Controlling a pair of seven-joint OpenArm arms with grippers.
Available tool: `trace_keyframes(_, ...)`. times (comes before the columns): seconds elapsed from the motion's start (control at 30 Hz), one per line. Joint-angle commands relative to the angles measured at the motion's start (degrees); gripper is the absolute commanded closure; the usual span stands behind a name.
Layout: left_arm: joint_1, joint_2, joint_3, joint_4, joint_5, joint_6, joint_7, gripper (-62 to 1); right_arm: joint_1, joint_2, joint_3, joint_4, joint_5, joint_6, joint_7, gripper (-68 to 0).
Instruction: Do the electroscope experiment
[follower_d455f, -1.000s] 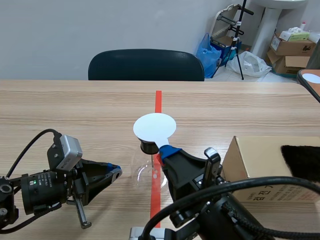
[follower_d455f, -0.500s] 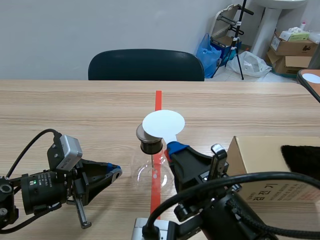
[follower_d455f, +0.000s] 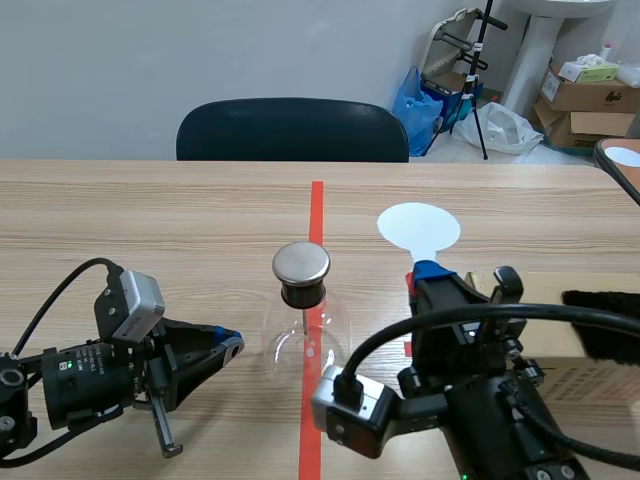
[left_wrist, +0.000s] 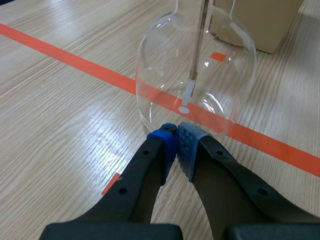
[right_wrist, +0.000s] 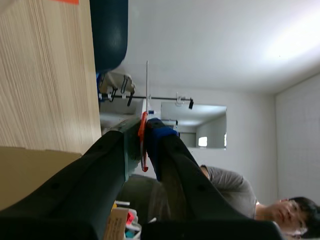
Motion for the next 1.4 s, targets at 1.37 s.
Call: trace_keyframes(1.37,-0.2,0.3,0.0,1.2,-0.8,-0.1,-0.8,-3.0,0.5,0.3,0.1,0.8,-0.2,-0.8,16.3,-1.1)
